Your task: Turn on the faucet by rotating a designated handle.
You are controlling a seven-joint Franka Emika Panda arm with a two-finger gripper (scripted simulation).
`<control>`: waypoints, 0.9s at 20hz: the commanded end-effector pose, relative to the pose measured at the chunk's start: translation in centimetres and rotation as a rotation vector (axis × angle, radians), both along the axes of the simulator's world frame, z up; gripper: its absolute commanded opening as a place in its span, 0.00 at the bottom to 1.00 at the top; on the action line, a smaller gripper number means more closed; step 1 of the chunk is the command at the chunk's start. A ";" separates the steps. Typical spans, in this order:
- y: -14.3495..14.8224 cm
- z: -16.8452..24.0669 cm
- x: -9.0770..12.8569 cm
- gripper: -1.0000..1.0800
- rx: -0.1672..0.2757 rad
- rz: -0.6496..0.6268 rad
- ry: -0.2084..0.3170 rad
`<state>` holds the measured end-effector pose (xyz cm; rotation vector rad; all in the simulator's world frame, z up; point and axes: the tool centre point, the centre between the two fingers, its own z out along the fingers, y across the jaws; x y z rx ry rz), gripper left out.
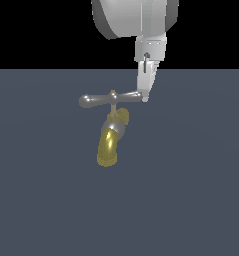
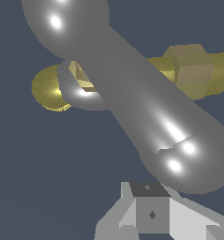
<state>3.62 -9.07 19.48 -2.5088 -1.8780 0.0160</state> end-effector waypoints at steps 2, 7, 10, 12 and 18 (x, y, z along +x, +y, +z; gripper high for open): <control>1.7 0.0 1.6 0.00 0.002 0.021 -0.007; 2.2 0.1 3.0 0.00 0.002 0.021 -0.009; 2.4 0.1 3.9 0.00 0.001 0.021 -0.010; 2.6 0.1 4.5 0.00 0.001 0.021 -0.010; 3.1 0.1 6.2 0.00 0.001 0.020 -0.012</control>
